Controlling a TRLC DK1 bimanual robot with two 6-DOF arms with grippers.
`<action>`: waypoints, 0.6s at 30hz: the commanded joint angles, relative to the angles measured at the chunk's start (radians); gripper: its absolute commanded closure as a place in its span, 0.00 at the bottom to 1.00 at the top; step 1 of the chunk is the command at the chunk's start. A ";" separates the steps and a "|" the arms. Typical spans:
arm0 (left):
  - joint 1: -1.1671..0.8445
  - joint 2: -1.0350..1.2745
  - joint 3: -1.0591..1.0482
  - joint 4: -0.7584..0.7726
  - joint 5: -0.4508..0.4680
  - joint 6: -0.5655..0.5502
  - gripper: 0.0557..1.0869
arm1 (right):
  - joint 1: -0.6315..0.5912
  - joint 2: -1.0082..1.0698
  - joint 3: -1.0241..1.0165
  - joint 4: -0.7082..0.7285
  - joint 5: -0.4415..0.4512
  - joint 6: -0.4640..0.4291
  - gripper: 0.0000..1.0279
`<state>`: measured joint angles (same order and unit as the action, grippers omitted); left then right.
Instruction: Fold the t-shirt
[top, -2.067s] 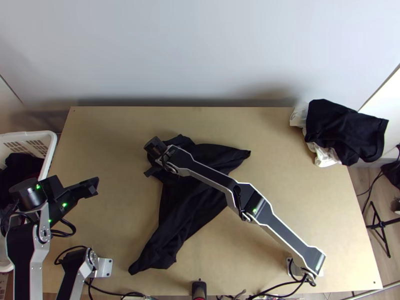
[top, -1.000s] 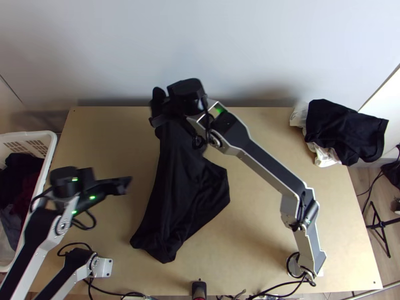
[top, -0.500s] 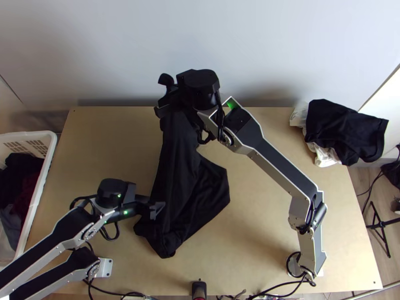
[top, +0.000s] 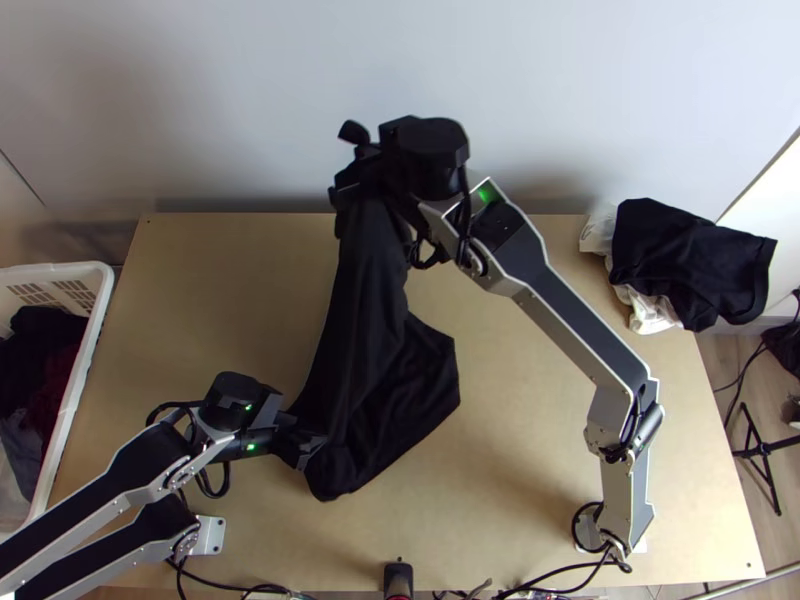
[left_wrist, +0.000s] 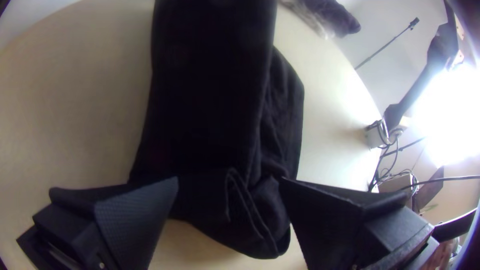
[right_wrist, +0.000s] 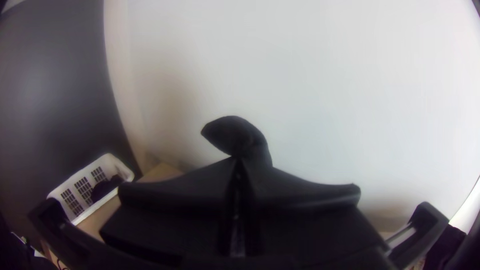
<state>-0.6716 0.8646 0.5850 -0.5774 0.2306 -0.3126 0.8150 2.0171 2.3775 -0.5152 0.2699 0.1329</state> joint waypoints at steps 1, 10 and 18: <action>0.033 -0.018 -0.028 -0.068 -0.008 0.067 0.05 | -0.027 -0.003 -0.001 0.003 -0.001 0.001 0.97; 0.023 0.067 -0.073 0.014 -0.099 0.035 0.05 | -0.013 -0.012 0.000 0.004 -0.001 0.007 0.97; 0.029 0.086 -0.070 0.103 -0.160 -0.008 0.05 | -0.011 -0.024 -0.003 -0.008 -0.001 0.010 0.97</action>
<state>-0.6464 0.9272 0.5240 -0.5331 0.1177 -0.2890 0.8028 2.0026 2.3772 -0.5133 0.2691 0.1413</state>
